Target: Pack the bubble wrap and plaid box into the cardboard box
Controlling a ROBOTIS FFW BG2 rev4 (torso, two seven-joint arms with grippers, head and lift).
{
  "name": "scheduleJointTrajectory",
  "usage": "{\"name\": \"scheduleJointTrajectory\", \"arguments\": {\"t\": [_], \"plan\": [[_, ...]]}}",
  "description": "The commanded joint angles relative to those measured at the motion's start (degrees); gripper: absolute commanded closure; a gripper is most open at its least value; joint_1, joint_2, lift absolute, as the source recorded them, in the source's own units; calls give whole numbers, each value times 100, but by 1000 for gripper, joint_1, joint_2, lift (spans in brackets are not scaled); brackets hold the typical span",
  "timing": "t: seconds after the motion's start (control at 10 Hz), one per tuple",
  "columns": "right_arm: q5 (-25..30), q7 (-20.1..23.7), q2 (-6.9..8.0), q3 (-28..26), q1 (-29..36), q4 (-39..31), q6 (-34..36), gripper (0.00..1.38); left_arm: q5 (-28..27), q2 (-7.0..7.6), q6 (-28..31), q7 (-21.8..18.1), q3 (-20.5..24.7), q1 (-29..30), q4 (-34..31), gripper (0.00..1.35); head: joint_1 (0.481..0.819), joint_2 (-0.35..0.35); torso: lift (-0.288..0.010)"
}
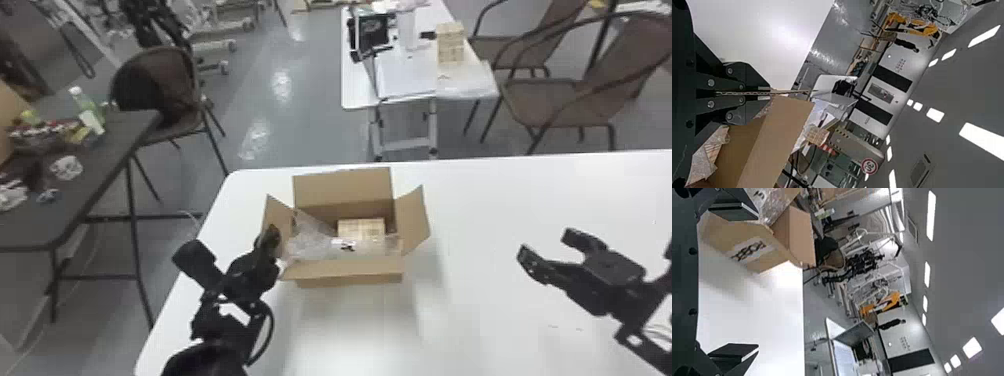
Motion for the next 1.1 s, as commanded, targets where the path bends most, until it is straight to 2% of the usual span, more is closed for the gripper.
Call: {"name": "scheduleJointTrajectory", "arguments": {"t": [0.0, 0.3, 0.5, 0.7, 1.0], "plan": [[291, 0, -2, -595, 463, -145, -545, 121, 4, -18, -18, 0, 36, 49, -13, 1208, 695, 210, -44], [370, -35, 121, -1421, 955, 163, -1661, 119, -57, -177, -212, 96, 238, 154, -13, 1208, 695, 107, -44], [291, -26, 156, -1518, 1113, 207, -1802, 119, -339, -326, -440, 430, 572, 198, -13, 1208, 695, 85, -44], [238, -26, 165, -1518, 1166, 225, -1934, 119, -506, -414, -889, 1142, 818, 260, -5, 1208, 695, 126, -44], [203, -26, 170, -1509, 1157, 242, -1916, 119, -866, -396, -1732, 2566, 836, 119, 382, 1208, 695, 217, -44]]}}
